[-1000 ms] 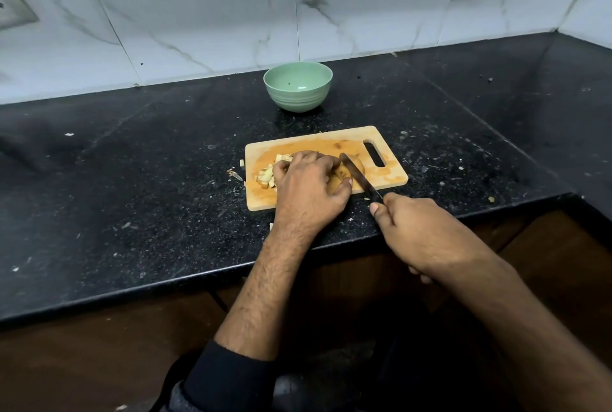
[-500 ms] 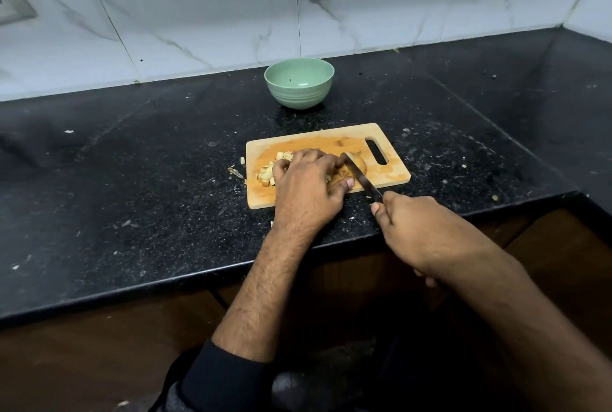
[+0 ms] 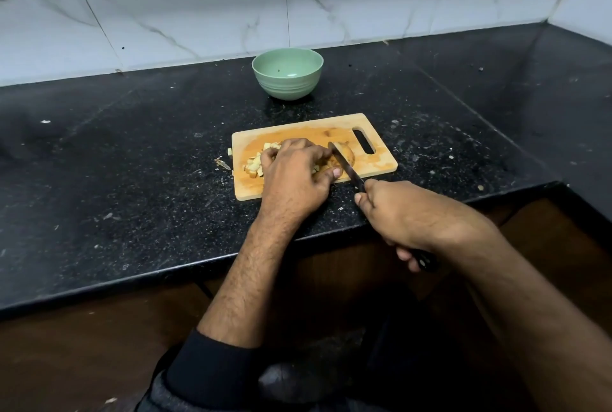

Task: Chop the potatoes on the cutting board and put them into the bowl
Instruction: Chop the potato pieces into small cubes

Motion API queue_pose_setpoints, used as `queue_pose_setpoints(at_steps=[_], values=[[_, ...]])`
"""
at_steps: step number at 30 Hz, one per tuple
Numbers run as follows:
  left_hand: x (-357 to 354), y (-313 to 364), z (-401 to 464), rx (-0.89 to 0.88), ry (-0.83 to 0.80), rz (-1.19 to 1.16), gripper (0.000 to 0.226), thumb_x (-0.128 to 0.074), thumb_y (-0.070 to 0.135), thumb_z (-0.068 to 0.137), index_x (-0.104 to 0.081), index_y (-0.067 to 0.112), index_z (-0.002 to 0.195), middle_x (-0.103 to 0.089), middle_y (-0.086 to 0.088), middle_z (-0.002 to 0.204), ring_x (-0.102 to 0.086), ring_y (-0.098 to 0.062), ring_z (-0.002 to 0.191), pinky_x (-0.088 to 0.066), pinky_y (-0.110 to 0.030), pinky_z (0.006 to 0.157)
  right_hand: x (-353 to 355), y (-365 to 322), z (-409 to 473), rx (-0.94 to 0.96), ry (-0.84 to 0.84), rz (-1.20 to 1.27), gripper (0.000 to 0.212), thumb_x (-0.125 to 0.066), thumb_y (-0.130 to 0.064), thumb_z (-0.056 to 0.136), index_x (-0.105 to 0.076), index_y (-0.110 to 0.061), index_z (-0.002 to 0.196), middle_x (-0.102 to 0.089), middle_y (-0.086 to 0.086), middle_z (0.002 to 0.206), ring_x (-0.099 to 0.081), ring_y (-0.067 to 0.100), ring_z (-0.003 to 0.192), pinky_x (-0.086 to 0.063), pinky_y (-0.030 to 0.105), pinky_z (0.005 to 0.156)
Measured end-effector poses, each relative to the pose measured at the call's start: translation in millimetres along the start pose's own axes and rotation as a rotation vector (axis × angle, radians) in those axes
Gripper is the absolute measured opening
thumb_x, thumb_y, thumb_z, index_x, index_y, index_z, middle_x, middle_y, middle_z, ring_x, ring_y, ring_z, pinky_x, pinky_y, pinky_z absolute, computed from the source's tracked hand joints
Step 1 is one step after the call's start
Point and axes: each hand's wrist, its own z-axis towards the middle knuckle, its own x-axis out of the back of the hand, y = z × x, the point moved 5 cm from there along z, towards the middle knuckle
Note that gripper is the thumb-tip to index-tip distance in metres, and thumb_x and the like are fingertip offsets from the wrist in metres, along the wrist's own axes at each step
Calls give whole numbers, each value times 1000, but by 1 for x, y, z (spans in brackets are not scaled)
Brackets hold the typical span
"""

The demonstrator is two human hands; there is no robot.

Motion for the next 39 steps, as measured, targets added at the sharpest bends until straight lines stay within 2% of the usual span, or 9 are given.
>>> queue_pose_setpoints(at_steps=[5, 7, 9, 11, 14, 20, 27, 32, 39], values=[[2, 0, 0, 17, -19, -34, 38, -71, 46, 87, -69, 31, 122, -60, 15, 113, -46, -9, 119, -20, -42, 106, 9, -3, 0, -6, -17, 48, 33, -29, -37, 110, -47, -13, 96, -51, 2, 70, -44, 10, 53, -33, 23, 50], [2, 0, 0, 18, -16, -29, 37, -70, 46, 86, -70, 31, 120, -61, 14, 113, -47, -10, 119, -20, -41, 106, 9, -7, 4, -39, -67, 75, 35, -31, -40, 109, -52, -12, 107, -55, 4, 69, -50, 12, 48, -40, 24, 46], [2, 0, -1, 29, -21, -24, 37, -70, 46, 86, -70, 31, 120, -61, 13, 115, -46, -10, 121, -19, -41, 108, 5, -9, 5, -118, -138, 160, 32, -35, -46, 107, -50, -19, 118, -61, 8, 69, -54, 17, 39, -46, 27, 39], [3, 2, -3, 41, -22, -16, 40, -70, 46, 87, -69, 30, 124, -61, 11, 123, -44, -11, 127, -16, -41, 110, 4, -11, 2, -137, -155, 179, 32, -36, -48, 106, -49, -23, 121, -62, 10, 69, -54, 18, 35, -47, 28, 38], [5, 3, -4, 58, -23, -12, 44, -70, 46, 87, -66, 31, 129, -59, 8, 135, -39, -12, 135, -13, -41, 113, 5, -11, -16, -87, -150, 202, 25, -33, -43, 108, -47, -23, 116, -61, 15, 78, -52, 17, 35, -47, 27, 37], [5, 2, -3, 64, -7, -14, 41, -71, 48, 86, -67, 30, 123, -61, 12, 129, -40, -9, 134, -14, -40, 111, 3, -1, -49, -44, -177, 171, 25, -31, -43, 108, -43, -23, 101, -63, 15, 72, -54, 18, 33, -49, 29, 41], [5, 1, -5, 49, 16, -17, 40, -70, 50, 86, -66, 29, 119, -62, 13, 123, -43, -10, 128, -16, -40, 109, 18, -10, -70, -73, -77, -13, 31, -29, -46, 108, -48, -22, 103, -66, 10, 70, -58, 17, 37, -48, 25, 38], [4, 2, -6, 15, 15, 27, 38, -66, 50, 87, -66, 29, 119, -59, 12, 121, -43, -11, 124, -19, -44, 109, 32, -19, -68, -36, 51, 78, 33, -29, -47, 107, -50, -23, 100, -63, 8, 67, -55, 14, 32, -47, 24, 35], [4, 2, -5, 40, -14, 18, 41, -67, 46, 89, -66, 26, 125, -59, 9, 129, -41, -11, 131, -16, -44, 113, 17, -24, -49, -20, 6, 138, 31, -30, -46, 107, -49, -22, 102, -63, 9, 71, -55, 15, 33, -45, 24, 35]])
